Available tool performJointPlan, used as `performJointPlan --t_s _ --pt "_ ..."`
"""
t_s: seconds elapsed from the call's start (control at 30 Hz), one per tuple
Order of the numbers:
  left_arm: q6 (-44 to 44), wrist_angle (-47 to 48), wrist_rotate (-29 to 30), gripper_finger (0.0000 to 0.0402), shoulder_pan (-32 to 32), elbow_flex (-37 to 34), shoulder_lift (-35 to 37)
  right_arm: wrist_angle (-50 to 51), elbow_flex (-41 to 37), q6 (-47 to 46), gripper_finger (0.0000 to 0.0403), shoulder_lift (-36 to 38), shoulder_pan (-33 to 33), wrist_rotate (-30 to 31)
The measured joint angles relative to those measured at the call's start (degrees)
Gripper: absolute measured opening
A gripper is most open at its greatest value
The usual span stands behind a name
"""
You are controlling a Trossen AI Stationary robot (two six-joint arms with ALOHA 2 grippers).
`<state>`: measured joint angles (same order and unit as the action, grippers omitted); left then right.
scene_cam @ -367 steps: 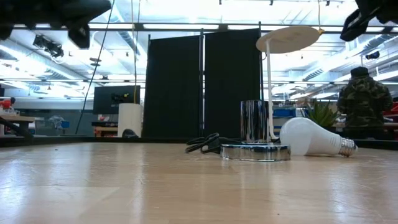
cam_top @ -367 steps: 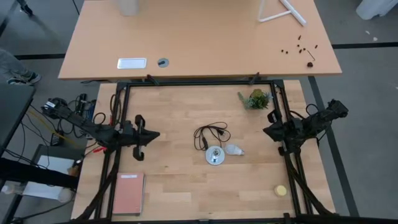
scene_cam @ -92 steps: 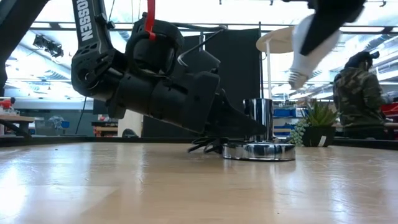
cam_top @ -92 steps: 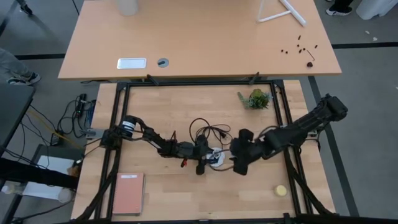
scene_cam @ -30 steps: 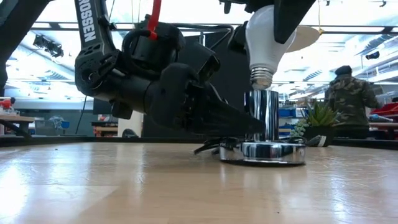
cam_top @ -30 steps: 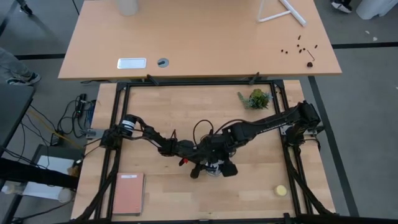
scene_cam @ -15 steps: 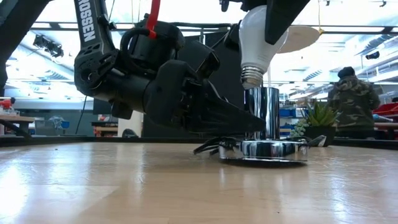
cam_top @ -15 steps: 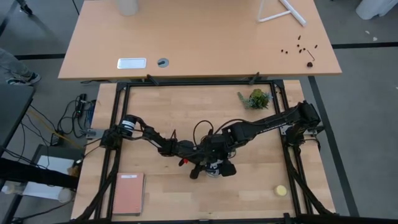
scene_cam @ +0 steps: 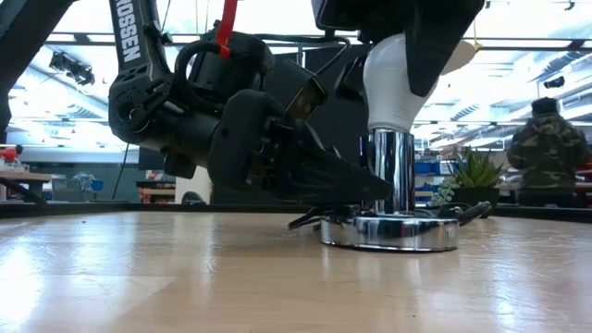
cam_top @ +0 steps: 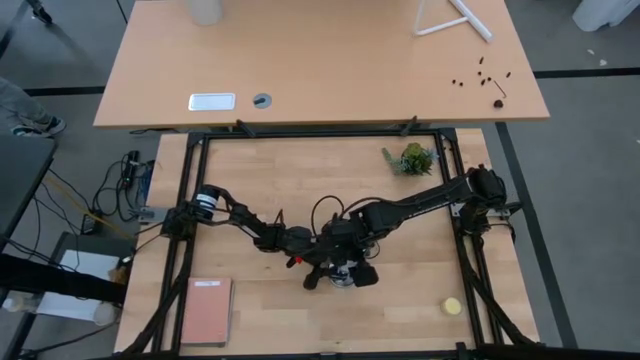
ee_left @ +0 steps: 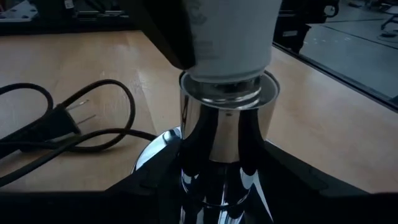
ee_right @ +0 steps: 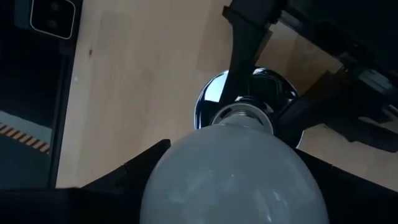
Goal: Screw lightbulb
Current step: Insert the lightbulb into the lamp
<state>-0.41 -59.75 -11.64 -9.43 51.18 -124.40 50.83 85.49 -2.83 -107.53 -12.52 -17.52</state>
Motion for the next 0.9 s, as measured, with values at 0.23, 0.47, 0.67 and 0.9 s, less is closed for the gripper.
performJointPlan --t_s 0.23,0.47,0.67,0.9 --pt "-0.74 -0.32 0.64 0.019 0.04 0.0 0.0 -1.64 -0.02 -0.52 0.0271 -0.08 -0.22 2.62" --pt "-1.31 -0.39 1.64 0.019 0.04 0.0 0.0 -3.36 0.0 -0.25 0.027 -0.86 -0.62 4.36" --pt "-1.46 -0.5 1.86 0.019 0.11 0.0 0.0 -2.61 -0.03 -0.32 0.0265 -0.64 -1.36 5.37" --pt "-1.34 -0.39 2.02 0.019 0.09 0.0 0.0 -1.74 0.07 -5.13 0.0268 -0.79 -1.18 7.19"
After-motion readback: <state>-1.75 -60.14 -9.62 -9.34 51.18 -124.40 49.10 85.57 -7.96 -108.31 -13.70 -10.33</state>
